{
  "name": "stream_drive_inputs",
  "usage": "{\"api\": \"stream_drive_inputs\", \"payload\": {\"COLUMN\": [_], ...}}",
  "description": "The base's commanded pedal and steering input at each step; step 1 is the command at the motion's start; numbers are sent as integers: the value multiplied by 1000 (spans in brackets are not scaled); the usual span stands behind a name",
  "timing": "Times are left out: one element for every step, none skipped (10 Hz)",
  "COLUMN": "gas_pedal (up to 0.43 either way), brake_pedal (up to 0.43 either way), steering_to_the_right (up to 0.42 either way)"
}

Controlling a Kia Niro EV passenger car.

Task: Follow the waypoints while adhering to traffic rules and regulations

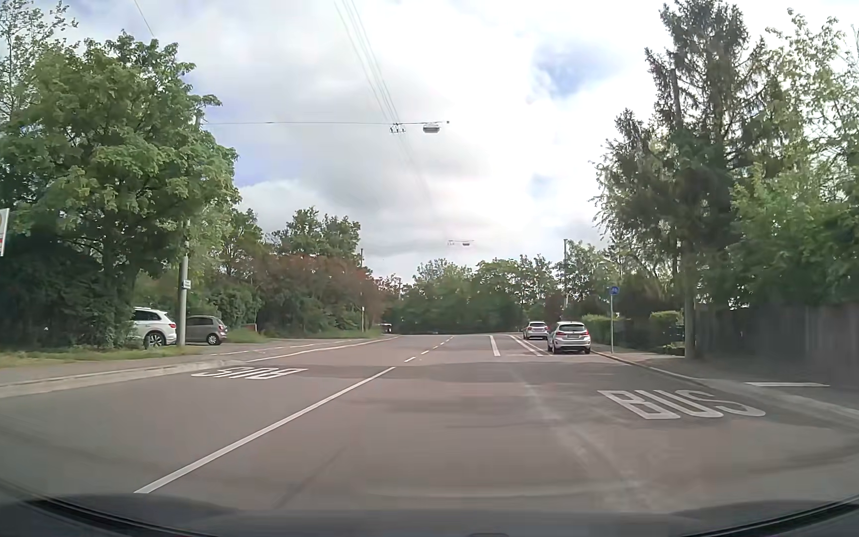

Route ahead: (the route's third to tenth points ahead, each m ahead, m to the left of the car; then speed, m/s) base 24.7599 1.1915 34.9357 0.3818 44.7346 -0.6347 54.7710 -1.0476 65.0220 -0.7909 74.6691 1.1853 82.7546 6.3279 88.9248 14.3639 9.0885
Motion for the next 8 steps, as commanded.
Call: {"api": "stream_drive_inputs", "payload": {"gas_pedal": [370, 358, 339, 331, 311, 311, 299, 299], "brake_pedal": [0, 0, 0, 0, 0, 0, 0, 0], "steering_to_the_right": [11, 11, 10, 9, 9, 9, 9, 9]}}
